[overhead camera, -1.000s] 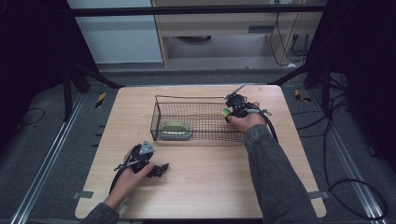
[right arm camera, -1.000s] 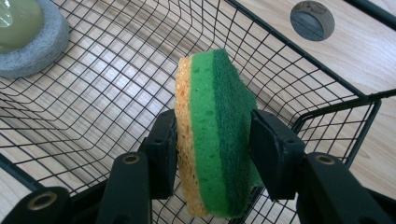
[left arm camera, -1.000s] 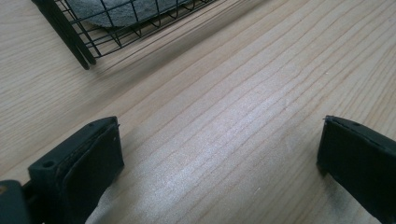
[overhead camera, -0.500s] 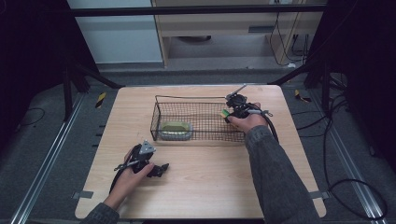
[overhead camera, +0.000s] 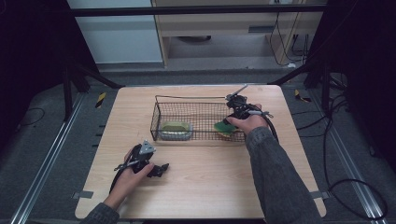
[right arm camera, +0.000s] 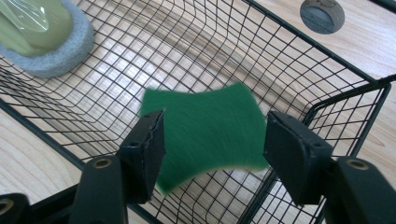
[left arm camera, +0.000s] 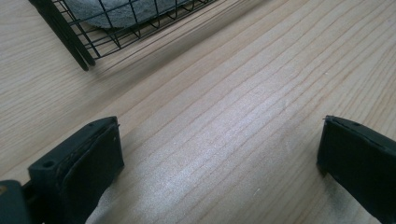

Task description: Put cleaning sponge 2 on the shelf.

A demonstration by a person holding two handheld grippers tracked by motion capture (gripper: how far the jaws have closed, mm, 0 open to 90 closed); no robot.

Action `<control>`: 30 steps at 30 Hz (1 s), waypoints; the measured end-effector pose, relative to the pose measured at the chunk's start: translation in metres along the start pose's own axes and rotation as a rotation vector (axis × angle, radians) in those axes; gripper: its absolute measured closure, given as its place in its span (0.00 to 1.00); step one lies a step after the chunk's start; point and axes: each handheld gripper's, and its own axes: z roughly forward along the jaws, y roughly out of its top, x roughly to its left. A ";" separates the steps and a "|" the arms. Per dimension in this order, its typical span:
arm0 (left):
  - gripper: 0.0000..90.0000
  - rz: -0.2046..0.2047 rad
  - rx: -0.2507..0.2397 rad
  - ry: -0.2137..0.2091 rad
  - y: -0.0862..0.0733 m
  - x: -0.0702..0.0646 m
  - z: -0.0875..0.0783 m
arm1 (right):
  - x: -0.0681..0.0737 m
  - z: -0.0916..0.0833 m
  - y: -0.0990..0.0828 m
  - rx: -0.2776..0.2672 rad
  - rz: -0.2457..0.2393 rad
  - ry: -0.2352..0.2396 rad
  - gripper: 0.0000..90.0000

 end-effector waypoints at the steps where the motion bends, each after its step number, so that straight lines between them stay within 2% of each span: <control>1: 0.00 0.000 0.000 0.000 0.000 0.000 0.000 | 0.000 -0.001 0.000 -0.002 -0.001 0.002 0.41; 7: 0.00 0.000 0.000 0.000 0.000 0.000 0.000 | 0.000 -0.005 -0.001 -0.015 -0.008 0.000 0.39; 13: 0.00 -0.003 0.000 -0.001 0.000 0.000 0.000 | -0.001 -0.012 -0.004 -0.043 0.006 -0.003 0.32; 18: 0.00 -0.003 0.000 -0.001 0.000 0.000 0.000 | -0.004 -0.018 -0.010 -0.083 0.015 -0.015 0.25; 23: 0.00 0.000 0.003 -0.001 0.000 0.000 0.000 | -0.006 -0.024 -0.017 -0.125 0.022 -0.034 0.12; 30: 0.00 0.000 0.003 -0.001 0.000 0.000 0.000 | -0.017 -0.041 -0.039 -0.211 0.072 -0.066 0.09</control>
